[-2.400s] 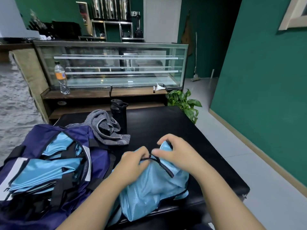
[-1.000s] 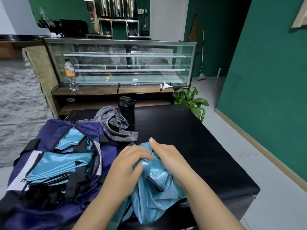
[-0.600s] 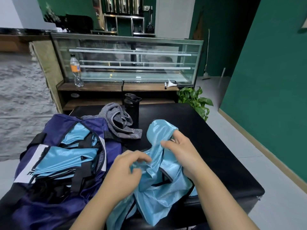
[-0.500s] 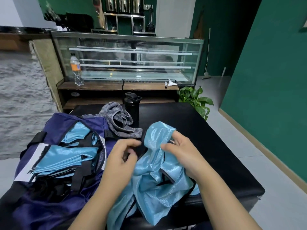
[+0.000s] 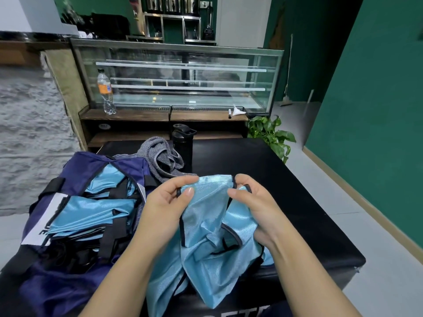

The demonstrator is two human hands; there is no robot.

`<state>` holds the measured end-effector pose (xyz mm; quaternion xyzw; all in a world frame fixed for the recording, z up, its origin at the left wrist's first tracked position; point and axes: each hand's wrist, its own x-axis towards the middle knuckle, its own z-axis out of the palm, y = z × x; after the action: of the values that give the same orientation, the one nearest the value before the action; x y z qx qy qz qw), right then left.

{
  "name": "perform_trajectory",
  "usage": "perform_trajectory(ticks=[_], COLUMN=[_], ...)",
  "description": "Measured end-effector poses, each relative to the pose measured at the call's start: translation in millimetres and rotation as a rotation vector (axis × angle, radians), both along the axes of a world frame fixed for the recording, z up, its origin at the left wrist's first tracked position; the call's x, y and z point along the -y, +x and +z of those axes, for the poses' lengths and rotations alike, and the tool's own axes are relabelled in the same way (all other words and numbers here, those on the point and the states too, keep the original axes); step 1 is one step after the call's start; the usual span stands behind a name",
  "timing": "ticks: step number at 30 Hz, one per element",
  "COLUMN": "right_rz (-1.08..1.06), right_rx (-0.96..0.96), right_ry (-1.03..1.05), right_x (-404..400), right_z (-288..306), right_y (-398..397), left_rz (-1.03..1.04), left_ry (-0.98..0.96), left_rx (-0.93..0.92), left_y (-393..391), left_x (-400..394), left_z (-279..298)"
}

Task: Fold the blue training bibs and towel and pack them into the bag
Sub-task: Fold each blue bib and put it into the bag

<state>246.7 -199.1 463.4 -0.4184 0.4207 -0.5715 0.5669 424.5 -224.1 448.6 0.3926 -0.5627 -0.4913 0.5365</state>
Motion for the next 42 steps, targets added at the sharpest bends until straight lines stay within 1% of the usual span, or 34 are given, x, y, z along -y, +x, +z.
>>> perform_trajectory(ticks=[3, 6, 9, 11, 13, 15, 17, 20, 22, 25, 27, 29, 31, 32, 34, 36, 38, 40, 42], right_rz=[-0.064, -0.092, -0.126, -0.132, -0.154, -0.174, -0.209, -0.347, -0.397, -0.549, -0.636, -0.626, -0.512, -0.425, -0.248, -0.121, -0.051, 0.019, 0.079], right_rx=[-0.14, -0.458, -0.758, -0.898, -0.971, -0.96, -0.864, -0.692, -0.578, -0.451, -0.475, -0.561, -0.665, -0.715, -0.775, -0.844, -0.889, -0.888, -0.969], right_ry=[-0.059, -0.152, -0.171, -0.172, -0.182, -0.174, -0.141, 0.002, 0.077, 0.074, 0.003, -0.085, -0.123, -0.137, -0.156, -0.166, -0.176, -0.186, -0.202], right_x=[1.0, -0.1, -0.7, -1.5, -1.2, -0.5, -0.8, -2.0, -2.7, -2.6, -4.1, -4.9, -6.6, -7.7, -10.1, -13.3, -16.4, -19.6, -22.2], right_z=[0.1, 4.2, 6.6, 7.1, 6.0, 4.3, 3.1, 3.2, 5.2, 7.3, 7.5, 6.1, 5.2, 4.2, 2.4, 4.6, 9.3, 13.4, 16.5], right_y=[-3.0, -6.0, -7.3, -6.8, -6.6, -6.0, -3.1, -4.7, -8.4, -13.3, -13.7, -9.3, -0.6, 3.6, 9.6, 11.6, 11.9, 12.1, 13.8], left_rz=[0.058, 0.136, 0.192, 0.207, 0.178, 0.099, 0.018, -0.047, -0.066, -0.152, -0.238, -0.336, -0.44, -0.458, -0.404, -0.3, -0.194, -0.121, -0.075], left_ry=[-0.063, -0.166, -0.312, -0.404, -0.393, -0.3, -0.202, -0.103, -0.061, -0.063, -0.078, -0.079, -0.029, -0.015, -0.042, -0.089, -0.145, -0.23, -0.305], left_rx=[0.11, 0.33, 0.572, 0.629, 0.608, 0.503, 0.36, 0.156, 0.111, 0.123, 0.18, 0.264, 0.298, 0.344, 0.47, 0.519, 0.57, 0.714, 0.86], left_y=[4.3, 10.4, 17.3, 21.6, 24.0, 21.0, 14.3, 9.2, 9.9, 11.9, 10.8, 9.3, 8.1, 7.2, 3.8, 1.1, 0.6, 0.5, 1.5], left_x=[-0.8, -0.8, 0.3, 3.9, 6.2, 2.8, -2.9, -8.9, -9.9, -13.4, -18.4, -23.7, -28.0, -28.4, -27.9, -27.4, -27.6, -29.0, -29.8], left_z=[2.8, 4.4, 4.4, 0.7, -3.9, -7.5, -9.1, -8.4, -5.2, 0.6, 5.7, 8.2, 8.1, 7.3, 5.6, 6.4, 9.3, 14.0, 16.9])
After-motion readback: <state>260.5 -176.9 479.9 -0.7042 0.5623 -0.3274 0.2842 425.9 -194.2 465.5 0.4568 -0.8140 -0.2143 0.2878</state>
